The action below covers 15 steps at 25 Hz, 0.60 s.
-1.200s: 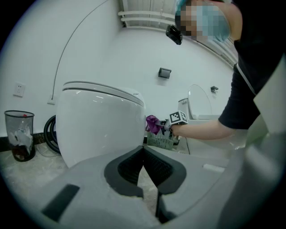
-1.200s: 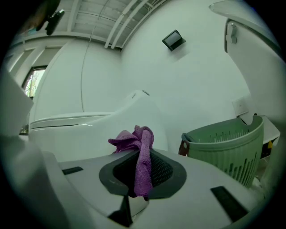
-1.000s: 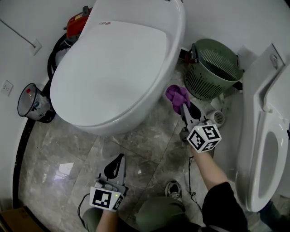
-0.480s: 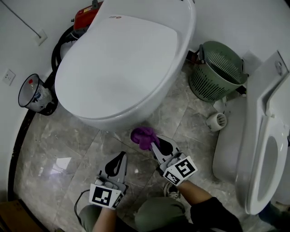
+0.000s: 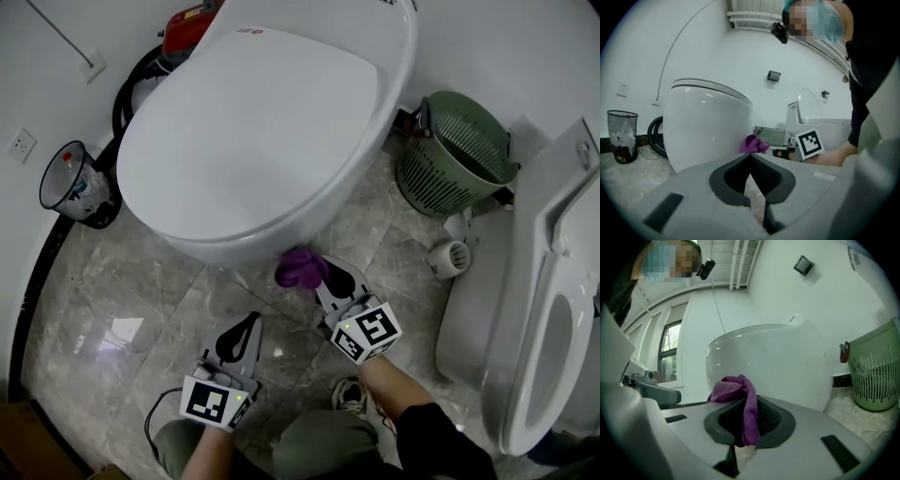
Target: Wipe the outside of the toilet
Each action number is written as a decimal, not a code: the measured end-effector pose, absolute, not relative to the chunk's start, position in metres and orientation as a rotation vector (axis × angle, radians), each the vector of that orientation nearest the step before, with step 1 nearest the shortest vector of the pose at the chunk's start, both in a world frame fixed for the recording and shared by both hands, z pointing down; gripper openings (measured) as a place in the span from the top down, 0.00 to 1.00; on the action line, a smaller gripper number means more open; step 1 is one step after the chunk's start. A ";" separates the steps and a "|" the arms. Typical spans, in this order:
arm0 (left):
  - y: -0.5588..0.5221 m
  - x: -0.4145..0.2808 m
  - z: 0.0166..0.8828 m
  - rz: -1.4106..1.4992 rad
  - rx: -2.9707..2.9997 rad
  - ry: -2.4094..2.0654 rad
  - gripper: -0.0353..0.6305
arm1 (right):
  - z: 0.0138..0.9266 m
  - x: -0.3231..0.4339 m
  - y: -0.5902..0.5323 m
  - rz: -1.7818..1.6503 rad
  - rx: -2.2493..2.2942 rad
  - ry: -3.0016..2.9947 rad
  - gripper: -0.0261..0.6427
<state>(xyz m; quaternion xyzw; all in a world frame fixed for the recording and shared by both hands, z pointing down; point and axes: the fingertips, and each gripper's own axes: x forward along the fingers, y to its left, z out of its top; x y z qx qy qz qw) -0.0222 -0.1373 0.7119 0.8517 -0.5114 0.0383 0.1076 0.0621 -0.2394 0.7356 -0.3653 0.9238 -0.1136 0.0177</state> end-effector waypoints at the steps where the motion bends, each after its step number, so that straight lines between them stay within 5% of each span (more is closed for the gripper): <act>1: -0.137 -0.022 0.713 0.120 2.506 -1.503 0.94 | 0.735 0.069 -0.246 -0.344 -1.153 2.865 0.90; 15: -0.136 -0.018 0.720 0.181 2.481 -1.512 0.94 | 0.727 0.183 -0.385 -0.331 -1.522 2.770 0.90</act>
